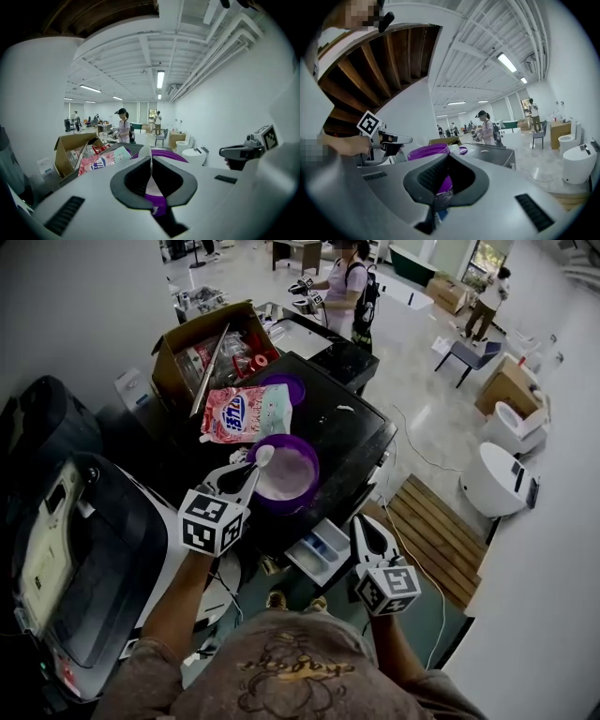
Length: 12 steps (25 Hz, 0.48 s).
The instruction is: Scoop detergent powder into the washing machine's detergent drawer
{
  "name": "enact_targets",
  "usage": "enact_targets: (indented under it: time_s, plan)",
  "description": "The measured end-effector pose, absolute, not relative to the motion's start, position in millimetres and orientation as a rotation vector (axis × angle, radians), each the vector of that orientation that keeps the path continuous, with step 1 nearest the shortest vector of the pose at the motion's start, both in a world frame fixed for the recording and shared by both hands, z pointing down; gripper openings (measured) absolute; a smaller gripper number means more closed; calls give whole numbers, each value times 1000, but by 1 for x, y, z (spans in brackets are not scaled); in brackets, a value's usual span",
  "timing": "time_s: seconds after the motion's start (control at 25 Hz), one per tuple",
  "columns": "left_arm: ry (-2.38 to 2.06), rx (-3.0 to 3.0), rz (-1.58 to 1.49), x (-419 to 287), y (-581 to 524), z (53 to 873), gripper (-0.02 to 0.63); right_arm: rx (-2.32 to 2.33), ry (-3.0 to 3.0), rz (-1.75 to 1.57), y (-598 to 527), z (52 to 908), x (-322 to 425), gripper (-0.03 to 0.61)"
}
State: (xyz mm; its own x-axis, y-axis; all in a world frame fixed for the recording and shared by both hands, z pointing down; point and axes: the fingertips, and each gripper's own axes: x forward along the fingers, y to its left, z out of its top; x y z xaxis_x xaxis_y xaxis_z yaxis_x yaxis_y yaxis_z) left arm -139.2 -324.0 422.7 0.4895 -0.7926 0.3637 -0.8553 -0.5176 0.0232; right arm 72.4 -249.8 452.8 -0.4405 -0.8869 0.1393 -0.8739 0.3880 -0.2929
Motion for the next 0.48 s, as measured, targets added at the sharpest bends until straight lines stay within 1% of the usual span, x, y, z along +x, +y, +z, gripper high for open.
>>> enact_targets:
  time_s: [0.28, 0.48]
  plan:
    - [-1337, 2522, 820, -138, -341, 443, 25, -1580, 2624, -488, -262, 460, 74, 3]
    - [-1274, 2496, 957, -135, -350, 453, 25, -1549, 2615, -498, -268, 458, 74, 3]
